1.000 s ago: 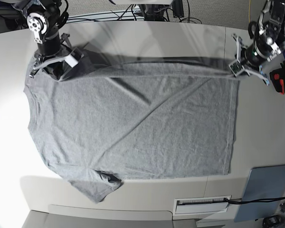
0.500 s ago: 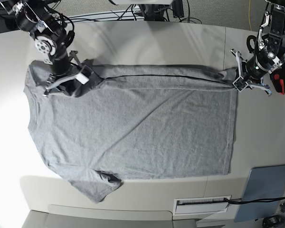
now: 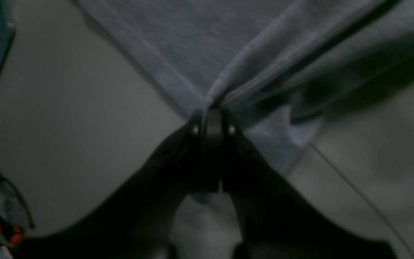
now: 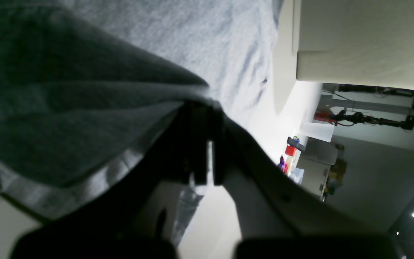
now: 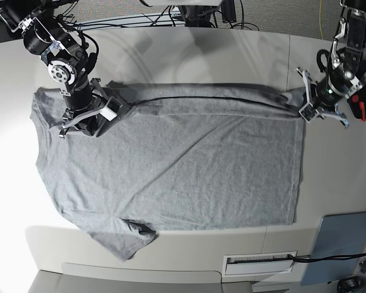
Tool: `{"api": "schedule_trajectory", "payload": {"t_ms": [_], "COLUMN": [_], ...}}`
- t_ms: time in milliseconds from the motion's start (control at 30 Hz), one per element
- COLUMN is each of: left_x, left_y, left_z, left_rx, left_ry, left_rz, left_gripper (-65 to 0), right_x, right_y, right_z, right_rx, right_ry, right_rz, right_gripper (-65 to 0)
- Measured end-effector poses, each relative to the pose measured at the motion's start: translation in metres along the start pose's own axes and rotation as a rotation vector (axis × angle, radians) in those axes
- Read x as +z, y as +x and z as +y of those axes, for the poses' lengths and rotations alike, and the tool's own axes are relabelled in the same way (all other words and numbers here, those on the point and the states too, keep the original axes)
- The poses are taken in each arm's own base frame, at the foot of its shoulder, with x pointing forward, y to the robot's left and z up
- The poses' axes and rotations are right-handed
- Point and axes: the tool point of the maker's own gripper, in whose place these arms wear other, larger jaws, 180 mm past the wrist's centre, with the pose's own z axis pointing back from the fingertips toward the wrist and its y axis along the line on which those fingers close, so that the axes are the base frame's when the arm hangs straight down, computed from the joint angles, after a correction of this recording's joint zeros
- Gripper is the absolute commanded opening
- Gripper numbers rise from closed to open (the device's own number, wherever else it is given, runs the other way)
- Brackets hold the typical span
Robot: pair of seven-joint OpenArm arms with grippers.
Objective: Fold the T-shirt properly
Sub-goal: 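Lift the gripped edge and fold it across the shirt body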
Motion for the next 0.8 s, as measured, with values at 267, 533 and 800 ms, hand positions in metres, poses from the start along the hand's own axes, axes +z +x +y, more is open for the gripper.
{"api": "schedule_trajectory", "payload": {"t_ms": [267,533,800], "left_x": [-0.006,-0.006,-0.008], "left_y": [0.012,0.012,0.022], "left_z": [0.024,0.034,0.031], "left_rx": [-0.004,0.015,0.045], "left_ry": [0.041,0.093,0.047], "left_rz": [-0.020,-0.020,-0.059], "left_gripper": [-65.0,-65.0,-65.0], "right_x": [-0.002,-0.007,-0.014], "right_y": [0.001,0.003,-0.009], "right_z": [-0.005,-0.030,-0.020], "right_rx": [-0.001,-0.027,-0.014], "right_ry": [-0.011,-0.086,-0.060], "right_rz": [-0.002,0.002,0.032], "right_gripper": [-65.0,-65.0,-65.0]}}
